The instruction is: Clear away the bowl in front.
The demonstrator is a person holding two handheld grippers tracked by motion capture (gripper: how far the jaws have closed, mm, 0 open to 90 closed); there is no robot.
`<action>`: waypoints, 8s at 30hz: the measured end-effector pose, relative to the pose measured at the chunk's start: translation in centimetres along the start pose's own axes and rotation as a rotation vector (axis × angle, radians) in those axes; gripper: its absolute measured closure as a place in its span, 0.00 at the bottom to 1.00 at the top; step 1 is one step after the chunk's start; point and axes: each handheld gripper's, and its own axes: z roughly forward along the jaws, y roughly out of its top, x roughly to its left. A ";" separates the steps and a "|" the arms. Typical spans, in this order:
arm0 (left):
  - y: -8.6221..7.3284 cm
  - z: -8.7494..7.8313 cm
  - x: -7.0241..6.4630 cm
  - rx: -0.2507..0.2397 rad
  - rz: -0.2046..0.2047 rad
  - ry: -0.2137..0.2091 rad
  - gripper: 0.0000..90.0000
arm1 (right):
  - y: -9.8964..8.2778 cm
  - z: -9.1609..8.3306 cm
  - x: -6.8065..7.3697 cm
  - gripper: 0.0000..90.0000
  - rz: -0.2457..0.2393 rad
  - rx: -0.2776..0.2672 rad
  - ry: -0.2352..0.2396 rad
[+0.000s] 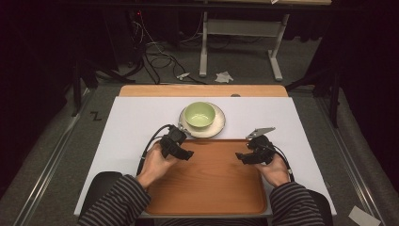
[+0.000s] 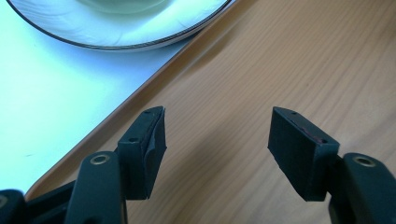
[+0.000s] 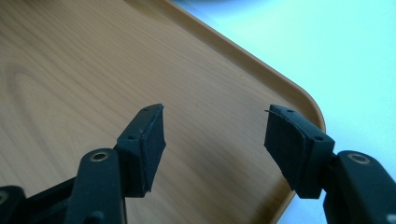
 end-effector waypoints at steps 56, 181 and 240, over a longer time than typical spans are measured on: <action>10.9 3.2 1.8 -0.023 -0.012 0.135 0.39 | 0.0 -0.2 0.4 0.44 -0.039 -0.028 0.030; 13.2 -0.4 0.6 -0.014 -0.186 -0.104 0.93 | 0.0 0.4 0.9 0.43 -0.077 0.014 0.047; 7.6 -4.6 -0.9 0.027 -0.137 -0.200 0.93 | 0.1 0.5 1.1 0.43 -0.087 0.026 0.045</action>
